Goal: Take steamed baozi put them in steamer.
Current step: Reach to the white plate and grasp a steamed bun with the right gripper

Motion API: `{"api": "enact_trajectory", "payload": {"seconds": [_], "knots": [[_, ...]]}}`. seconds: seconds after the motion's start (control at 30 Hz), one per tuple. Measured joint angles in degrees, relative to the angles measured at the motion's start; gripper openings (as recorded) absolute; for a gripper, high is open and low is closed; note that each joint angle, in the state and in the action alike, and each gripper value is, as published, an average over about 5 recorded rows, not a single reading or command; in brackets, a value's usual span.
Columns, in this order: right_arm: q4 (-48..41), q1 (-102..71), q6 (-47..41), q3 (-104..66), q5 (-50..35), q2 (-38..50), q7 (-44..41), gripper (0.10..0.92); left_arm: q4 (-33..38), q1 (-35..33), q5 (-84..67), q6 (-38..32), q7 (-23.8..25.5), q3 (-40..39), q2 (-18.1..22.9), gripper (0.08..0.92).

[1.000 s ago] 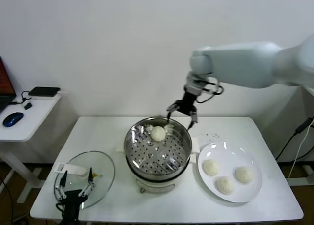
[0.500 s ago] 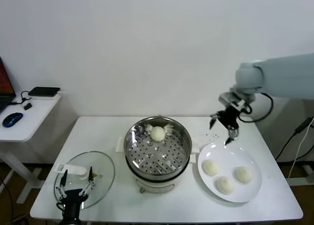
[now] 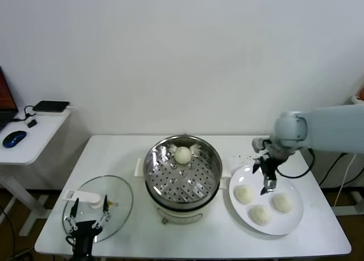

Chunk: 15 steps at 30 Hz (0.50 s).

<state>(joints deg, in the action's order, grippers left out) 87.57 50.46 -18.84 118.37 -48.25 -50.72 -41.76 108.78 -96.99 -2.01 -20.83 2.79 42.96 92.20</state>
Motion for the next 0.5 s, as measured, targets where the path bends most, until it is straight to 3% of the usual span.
{"api": "enact_trajectory", "payload": {"seconds": [0.5], "knots": [[-6.2,-14.3,-4.1,-10.2,5.4,0.6,4.0,0.823,-0.9,-0.1,1.1,-0.6,-0.1,0.1,0.0,0.823]]}}
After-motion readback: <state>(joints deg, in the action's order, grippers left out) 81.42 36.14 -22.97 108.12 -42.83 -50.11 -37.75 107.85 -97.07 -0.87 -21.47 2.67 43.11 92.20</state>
